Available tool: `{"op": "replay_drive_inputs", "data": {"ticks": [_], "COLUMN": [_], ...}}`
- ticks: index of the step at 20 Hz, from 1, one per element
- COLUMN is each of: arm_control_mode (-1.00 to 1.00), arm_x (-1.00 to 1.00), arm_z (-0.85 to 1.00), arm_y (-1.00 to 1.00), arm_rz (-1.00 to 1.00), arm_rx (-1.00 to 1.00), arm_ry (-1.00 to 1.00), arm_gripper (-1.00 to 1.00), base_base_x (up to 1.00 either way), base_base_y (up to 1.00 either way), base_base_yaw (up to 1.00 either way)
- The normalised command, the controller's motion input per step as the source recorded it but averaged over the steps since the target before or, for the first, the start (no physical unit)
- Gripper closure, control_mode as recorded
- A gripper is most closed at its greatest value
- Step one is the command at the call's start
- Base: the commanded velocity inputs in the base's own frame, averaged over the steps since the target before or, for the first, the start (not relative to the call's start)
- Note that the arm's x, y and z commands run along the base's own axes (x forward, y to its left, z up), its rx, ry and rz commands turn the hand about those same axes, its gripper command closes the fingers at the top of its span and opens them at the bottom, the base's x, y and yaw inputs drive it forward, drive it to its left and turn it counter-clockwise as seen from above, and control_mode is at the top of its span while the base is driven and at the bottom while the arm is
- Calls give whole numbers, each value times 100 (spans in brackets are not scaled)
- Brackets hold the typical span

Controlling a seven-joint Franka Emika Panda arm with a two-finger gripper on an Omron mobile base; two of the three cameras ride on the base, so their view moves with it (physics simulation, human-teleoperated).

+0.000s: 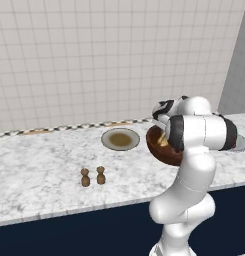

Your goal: Place one bun and one sausage from the bowl on each plate.

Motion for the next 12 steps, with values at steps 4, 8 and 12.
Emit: {"op": "replay_drive_inputs", "data": {"ticks": [4,8,12], "arm_control_mode": [-100,-100,-100], "arm_x": [-61,-53,-50], "arm_z": [70,74,68], "arm_y": [2,42,71], "arm_rz": [0,4,10], "arm_rx": [-1,-6,-10], "arm_ry": [-3,-4,-6], "arm_gripper": [100,100,100], "base_base_x": [0,0,0], "base_base_y": [0,0,0], "base_base_yaw": [0,0,0]}}
